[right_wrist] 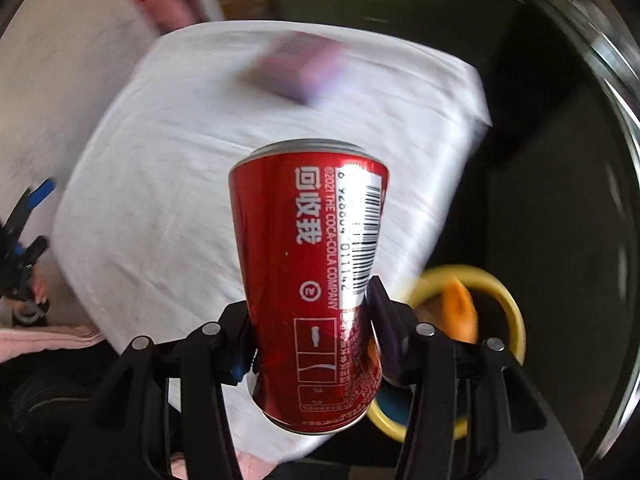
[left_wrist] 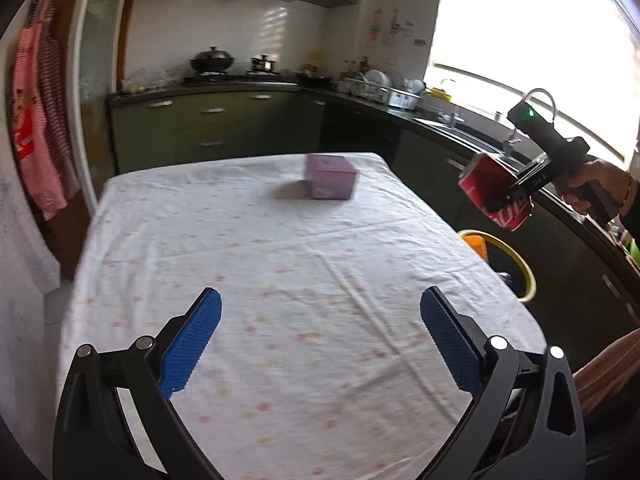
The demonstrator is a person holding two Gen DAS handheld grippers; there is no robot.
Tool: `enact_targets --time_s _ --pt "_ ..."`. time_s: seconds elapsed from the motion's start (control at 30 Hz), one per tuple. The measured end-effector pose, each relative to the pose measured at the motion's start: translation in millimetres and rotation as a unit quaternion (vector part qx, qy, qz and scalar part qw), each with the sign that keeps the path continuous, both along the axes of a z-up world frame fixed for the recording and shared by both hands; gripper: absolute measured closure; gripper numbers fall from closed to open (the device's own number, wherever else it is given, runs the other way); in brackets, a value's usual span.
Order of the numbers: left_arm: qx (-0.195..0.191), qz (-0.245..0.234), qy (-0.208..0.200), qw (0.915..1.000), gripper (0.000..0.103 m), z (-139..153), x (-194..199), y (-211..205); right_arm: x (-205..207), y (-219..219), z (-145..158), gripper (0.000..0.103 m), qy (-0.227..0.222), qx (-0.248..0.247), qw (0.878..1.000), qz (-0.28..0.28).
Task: Collect trash
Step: 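Carry the cola can over the bin and open the right gripper, then move the left gripper to the pink box and grasp it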
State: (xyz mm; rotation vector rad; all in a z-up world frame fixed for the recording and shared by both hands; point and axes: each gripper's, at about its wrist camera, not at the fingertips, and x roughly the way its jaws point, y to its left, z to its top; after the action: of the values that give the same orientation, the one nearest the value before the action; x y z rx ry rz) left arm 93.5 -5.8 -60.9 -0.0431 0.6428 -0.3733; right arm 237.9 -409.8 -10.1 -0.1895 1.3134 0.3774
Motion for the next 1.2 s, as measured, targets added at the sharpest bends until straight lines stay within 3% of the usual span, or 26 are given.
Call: enact_targets --time_s 0.17,0.23,0.5,0.53,0.6,0.63,0.87,1.2 --pt "0.014 -0.021 0.002 0.9997 0.005 3 -1 -32 -9 -71 -49 0.055 0.015 -0.11 0.991 -0.071" --pt "0.019 -0.027 -0.003 0.9995 0.005 7 -3 -41 -9 -97 -75 0.055 0.033 -0.133 0.986 -0.09" --pt "0.048 -0.036 -0.007 0.9982 0.005 17 -9 -64 10 -131 -122 0.055 0.063 -0.129 0.982 -0.122" --pt "0.049 -0.037 -0.007 0.9981 0.005 17 -9 -65 11 -135 -124 0.053 0.06 -0.131 0.981 -0.128" --pt "0.053 -0.041 -0.006 0.9978 0.005 18 -8 -70 12 -138 -124 0.03 0.048 -0.142 0.979 -0.136" --pt "0.054 -0.042 -0.005 0.9976 0.005 18 -8 -70 9 -135 -118 0.03 0.035 -0.142 0.98 -0.138" --pt "0.054 -0.061 0.002 0.9967 0.005 14 -3 -79 -37 -100 -70 0.03 -0.038 -0.071 0.987 -0.138" --pt "0.06 -0.069 0.022 0.9956 0.005 13 44 -96 -126 -15 -45 0.027 -0.111 0.069 0.986 -0.101"
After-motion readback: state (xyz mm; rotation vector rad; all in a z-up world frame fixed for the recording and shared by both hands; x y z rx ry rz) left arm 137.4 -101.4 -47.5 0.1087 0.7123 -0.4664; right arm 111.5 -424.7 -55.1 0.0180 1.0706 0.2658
